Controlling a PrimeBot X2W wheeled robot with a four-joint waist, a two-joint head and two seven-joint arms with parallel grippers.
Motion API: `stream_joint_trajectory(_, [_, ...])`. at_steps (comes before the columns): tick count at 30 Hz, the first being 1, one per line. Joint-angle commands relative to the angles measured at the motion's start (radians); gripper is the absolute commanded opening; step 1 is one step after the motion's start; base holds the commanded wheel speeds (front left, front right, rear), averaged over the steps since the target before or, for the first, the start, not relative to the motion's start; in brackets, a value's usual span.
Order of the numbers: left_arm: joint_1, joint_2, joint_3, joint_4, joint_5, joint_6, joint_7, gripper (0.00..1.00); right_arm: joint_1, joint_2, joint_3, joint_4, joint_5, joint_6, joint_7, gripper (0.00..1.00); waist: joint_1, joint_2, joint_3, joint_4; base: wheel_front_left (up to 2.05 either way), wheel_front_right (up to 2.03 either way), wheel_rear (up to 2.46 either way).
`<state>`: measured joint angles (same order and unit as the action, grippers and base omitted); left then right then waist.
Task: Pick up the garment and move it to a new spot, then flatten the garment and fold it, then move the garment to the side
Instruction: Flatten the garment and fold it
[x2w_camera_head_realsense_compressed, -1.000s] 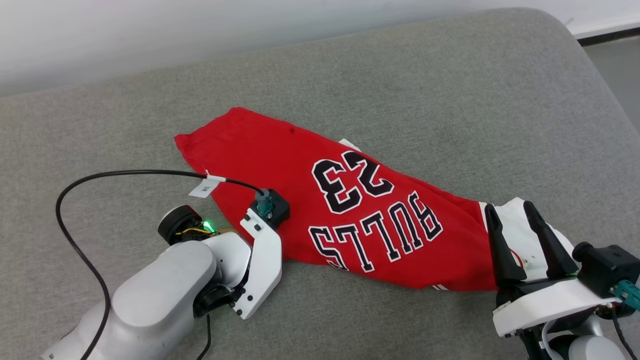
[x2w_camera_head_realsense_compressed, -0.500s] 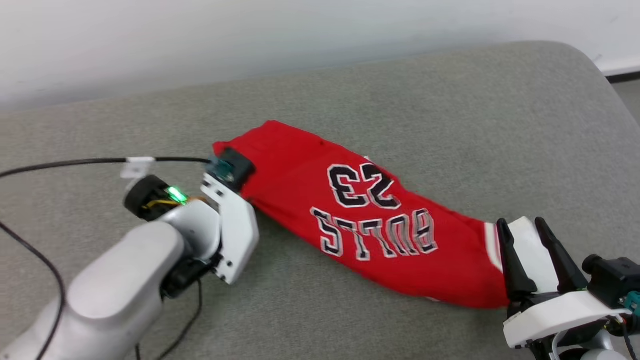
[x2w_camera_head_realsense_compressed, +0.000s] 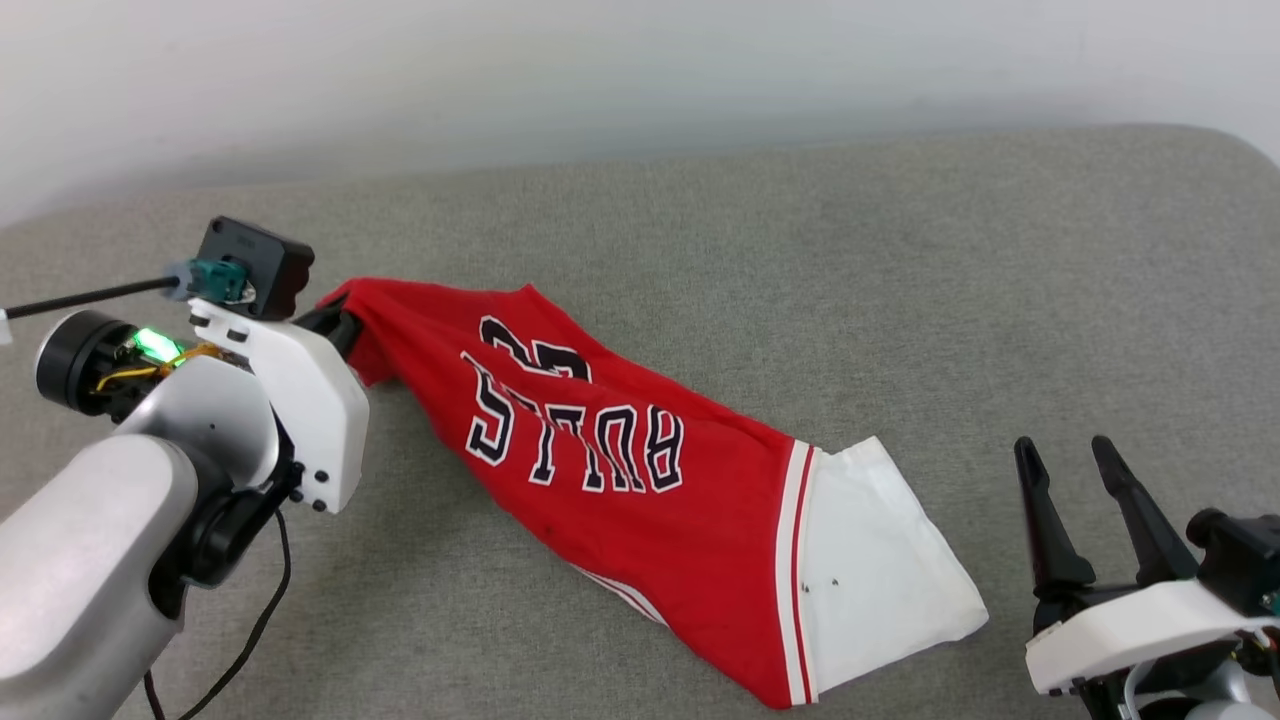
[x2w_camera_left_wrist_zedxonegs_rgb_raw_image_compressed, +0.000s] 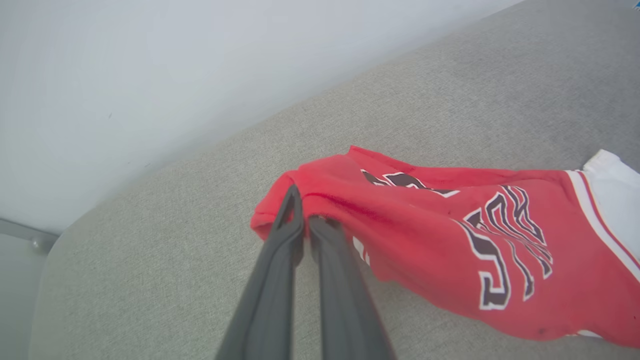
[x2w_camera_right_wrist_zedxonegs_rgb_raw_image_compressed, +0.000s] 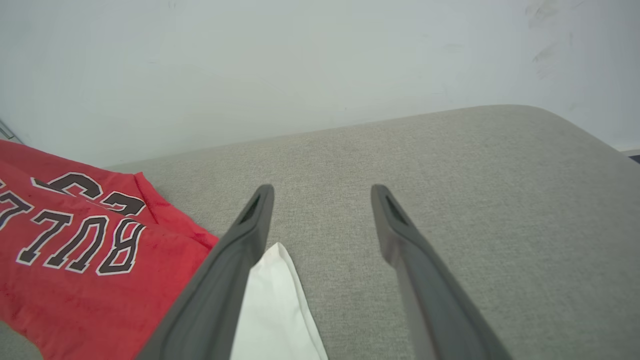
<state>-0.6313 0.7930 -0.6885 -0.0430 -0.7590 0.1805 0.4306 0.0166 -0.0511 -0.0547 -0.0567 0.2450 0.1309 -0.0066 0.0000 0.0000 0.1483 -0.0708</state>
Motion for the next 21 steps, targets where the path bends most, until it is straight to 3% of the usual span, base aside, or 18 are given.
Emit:
stream_joint_trajectory(1, [-0.012,-0.006,0.006,-0.005,0.0,0.006,-0.007,0.0,-0.02,0.001,0.001,-0.002,-0.006,0.0,0.0,1.0,0.0,0.0,0.018,0.002,0.0,0.0,0.0])
stream_joint_trajectory(7, [-0.125,-0.052,0.017,0.064,-0.002,-0.028,0.006,0.0,-0.066,0.001,0.016,0.001,-0.004,0.0,-0.002,1.0,0.0,0.0,0.1,-0.03,0.0,0.0,0.0])
stream_joint_trajectory(21, [-0.454,-0.186,0.027,0.489,0.035,-0.133,-0.043,0.0,-0.175,0.001,0.071,0.054,0.029,0.0,-0.059,1.0,0.0,0.0,0.283,-0.168,0.0,0.0,0.0])
